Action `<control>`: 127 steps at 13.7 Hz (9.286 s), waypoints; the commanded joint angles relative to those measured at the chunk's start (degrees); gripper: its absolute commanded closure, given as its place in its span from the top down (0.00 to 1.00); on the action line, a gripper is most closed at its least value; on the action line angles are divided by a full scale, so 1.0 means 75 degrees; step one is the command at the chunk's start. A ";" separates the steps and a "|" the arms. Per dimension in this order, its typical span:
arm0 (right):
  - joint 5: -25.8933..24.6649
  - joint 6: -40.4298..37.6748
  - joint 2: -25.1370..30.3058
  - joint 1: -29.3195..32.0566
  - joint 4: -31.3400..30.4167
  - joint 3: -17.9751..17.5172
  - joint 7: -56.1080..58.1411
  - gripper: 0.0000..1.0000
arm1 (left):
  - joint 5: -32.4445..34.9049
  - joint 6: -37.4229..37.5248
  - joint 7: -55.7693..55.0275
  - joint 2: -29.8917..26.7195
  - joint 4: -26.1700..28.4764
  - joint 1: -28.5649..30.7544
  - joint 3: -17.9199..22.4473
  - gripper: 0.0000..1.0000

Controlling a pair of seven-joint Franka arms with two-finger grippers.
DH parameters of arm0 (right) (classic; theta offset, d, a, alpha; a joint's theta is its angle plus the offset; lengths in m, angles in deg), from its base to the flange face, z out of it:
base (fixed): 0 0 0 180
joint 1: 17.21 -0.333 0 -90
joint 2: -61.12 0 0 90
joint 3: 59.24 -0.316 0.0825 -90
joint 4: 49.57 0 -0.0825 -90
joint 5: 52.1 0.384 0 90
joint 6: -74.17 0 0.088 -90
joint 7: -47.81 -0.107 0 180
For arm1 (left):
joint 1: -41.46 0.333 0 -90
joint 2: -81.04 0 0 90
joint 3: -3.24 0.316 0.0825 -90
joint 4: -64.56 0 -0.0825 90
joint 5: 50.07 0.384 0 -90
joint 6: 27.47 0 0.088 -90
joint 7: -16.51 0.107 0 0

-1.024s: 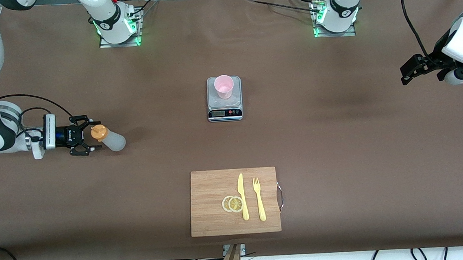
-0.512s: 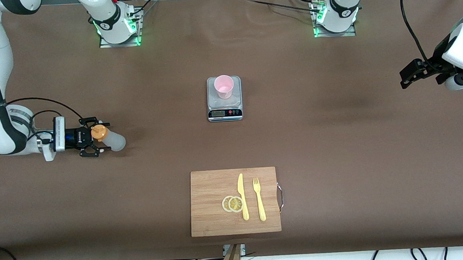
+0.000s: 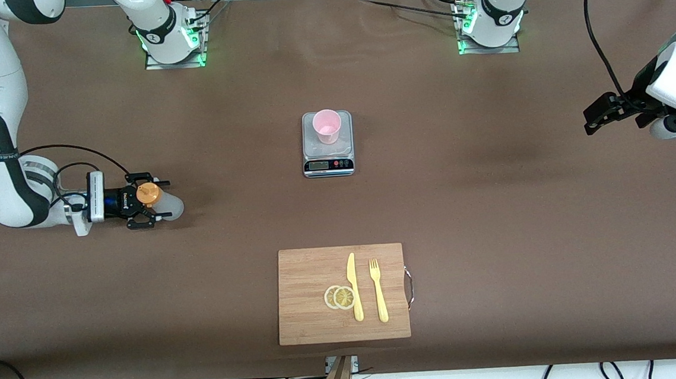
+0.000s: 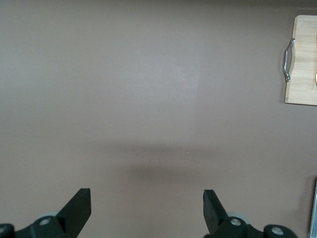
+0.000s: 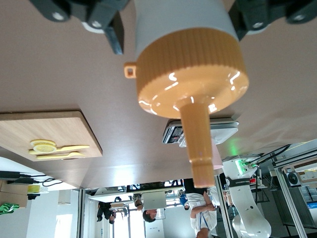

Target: Add sauce to pink cup with both arms

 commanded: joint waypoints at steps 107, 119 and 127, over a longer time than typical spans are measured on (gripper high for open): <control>-0.6783 0.2918 0.2637 -0.6289 0.0763 0.0311 -0.7892 0.00 | -0.0148 0.0207 -0.0189 0.0128 -0.0373 0.0017 0.0003 1.00; -0.1954 0.3212 0.1899 -0.3301 0.0669 0.0336 -0.2268 0.00 | -0.0148 0.0207 -0.0189 0.0128 -0.0373 0.0017 0.0003 1.00; -0.0429 0.1128 0.0985 -0.1543 0.0657 0.0336 -0.0344 0.00 | -0.0148 0.0207 -0.0189 0.0128 -0.0373 0.0017 0.0003 1.00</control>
